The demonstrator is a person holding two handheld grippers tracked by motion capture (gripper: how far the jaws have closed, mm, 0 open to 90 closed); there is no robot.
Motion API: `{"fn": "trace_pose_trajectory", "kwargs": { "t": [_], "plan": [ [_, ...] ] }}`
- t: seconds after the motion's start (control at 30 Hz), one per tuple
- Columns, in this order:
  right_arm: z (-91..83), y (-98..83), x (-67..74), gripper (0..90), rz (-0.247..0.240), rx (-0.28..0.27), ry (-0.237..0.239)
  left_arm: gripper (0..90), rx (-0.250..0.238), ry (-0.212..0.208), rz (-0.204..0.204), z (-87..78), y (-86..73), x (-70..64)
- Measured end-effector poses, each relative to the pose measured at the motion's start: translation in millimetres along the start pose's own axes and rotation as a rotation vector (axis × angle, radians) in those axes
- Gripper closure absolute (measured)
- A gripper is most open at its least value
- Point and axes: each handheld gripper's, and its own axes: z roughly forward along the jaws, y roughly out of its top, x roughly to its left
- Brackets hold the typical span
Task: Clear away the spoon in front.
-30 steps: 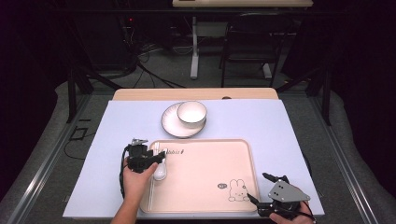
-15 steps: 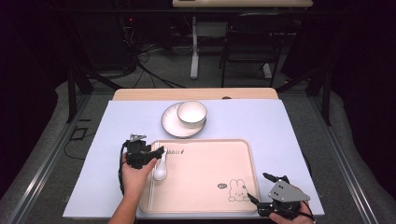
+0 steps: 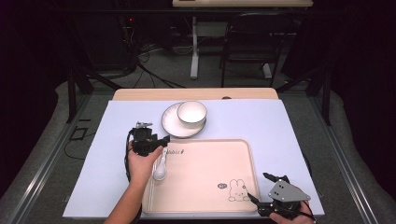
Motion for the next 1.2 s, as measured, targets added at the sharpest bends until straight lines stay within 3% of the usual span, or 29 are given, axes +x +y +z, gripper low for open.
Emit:
{"fn": "trace_pose_trajectory", "kwargs": {
  "t": [0.8,1.2],
  "plan": [
    [-0.4,-0.3,-0.7,16.9,-0.001,-0.002,-0.003,42.4,-0.015,0.002,-0.027,26.2,45.8,-8.0],
    [-1.1,-0.4,-1.2,16.9,0.000,-0.003,-0.001,42.5,0.004,0.006,-0.050,49.2,60.9,-15.2]
  ]
}}
